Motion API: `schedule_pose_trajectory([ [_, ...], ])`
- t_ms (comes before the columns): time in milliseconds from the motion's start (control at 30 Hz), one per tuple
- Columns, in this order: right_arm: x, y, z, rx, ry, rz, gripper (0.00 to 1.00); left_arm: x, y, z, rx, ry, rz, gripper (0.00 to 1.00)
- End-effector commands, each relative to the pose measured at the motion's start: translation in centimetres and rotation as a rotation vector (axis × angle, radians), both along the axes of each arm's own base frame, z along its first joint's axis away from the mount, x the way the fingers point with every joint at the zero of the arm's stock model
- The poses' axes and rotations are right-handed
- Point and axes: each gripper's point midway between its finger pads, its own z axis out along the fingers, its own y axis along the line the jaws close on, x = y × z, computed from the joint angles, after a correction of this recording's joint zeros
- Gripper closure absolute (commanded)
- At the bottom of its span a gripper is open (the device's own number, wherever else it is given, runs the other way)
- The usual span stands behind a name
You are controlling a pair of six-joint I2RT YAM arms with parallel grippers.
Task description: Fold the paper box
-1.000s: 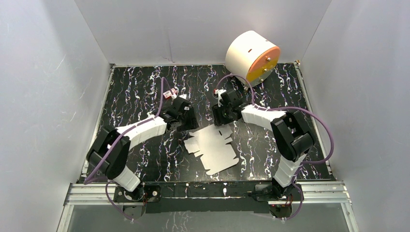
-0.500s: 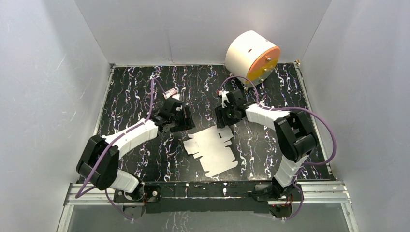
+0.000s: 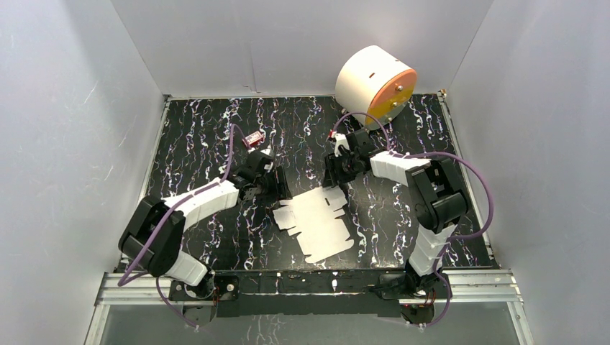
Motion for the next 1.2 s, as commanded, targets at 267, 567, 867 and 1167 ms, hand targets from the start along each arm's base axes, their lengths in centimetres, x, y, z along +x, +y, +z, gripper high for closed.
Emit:
schedule_pose_trajectory([
  [267,-0.9,1.1,-0.3,0.086,0.059,0.053,0.46,0.7,-1.2,-1.0,-0.03,0.025,-0.004,0.5],
  [567,-1.4,1.0,-0.4,0.106,0.067,0.043,0.46,1.1,-1.2,-2.1,-0.047,0.048,0.051,0.57],
  [867,-1.7,0.4,-0.2,0.103,0.051,0.013,0.46,0.5,0.8,-1.8,-0.105,0.074,0.189,0.5],
  [1167,-1.9,0.3,-0.4,0.117,0.057,0.005,0.46,0.4,-0.5,-2.3,-0.182,0.116,0.159,0.54],
])
